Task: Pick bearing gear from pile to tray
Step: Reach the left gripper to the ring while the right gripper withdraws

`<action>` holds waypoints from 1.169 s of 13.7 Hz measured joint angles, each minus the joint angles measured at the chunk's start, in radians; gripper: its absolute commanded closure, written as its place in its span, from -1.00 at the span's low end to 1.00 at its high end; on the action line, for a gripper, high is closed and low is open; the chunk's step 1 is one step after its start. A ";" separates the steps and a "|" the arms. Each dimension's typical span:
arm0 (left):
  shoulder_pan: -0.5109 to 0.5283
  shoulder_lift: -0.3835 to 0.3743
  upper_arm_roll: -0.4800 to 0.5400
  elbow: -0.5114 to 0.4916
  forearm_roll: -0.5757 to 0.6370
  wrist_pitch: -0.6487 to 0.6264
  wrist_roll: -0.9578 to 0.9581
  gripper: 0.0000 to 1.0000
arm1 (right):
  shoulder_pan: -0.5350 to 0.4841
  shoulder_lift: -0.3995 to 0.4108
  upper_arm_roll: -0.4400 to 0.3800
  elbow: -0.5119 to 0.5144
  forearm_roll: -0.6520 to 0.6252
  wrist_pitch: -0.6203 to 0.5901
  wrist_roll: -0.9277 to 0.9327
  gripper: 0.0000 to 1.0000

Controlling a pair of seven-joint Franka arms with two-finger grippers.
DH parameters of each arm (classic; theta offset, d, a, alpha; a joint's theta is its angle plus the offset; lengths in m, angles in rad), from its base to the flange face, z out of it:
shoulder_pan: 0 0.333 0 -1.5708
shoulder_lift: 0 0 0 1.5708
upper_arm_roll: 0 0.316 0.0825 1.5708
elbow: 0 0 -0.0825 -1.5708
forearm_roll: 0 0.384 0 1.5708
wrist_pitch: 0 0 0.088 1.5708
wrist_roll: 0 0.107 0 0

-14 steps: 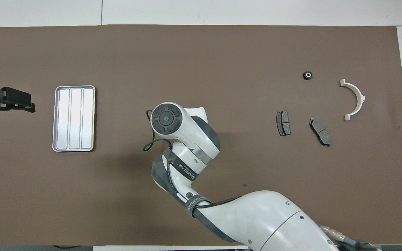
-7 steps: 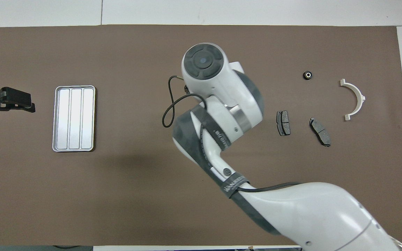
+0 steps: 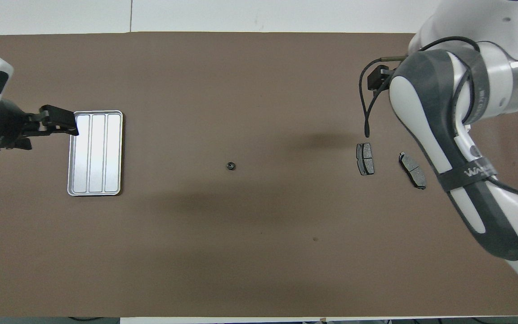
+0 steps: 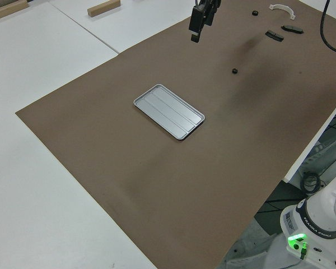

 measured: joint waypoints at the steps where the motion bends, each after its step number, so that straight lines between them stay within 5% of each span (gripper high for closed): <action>1: -0.050 0.008 -0.004 -0.019 0.000 0.033 -0.068 -1.00 | -0.035 0.006 0.000 -0.013 0.000 0.027 -0.057 -1.00; 6: -0.262 0.221 -0.006 -0.035 0.002 0.271 -0.358 -1.00 | -0.100 0.078 0.001 -0.113 -0.004 0.240 -0.117 -1.00; 11: -0.383 0.500 -0.001 0.130 0.047 0.354 -0.527 -1.00 | -0.099 0.206 0.002 -0.123 -0.012 0.371 -0.117 -1.00; 16: -0.405 0.519 0.000 0.059 0.058 0.414 -0.534 -0.90 | -0.099 0.243 0.002 -0.120 -0.013 0.419 -0.117 -1.00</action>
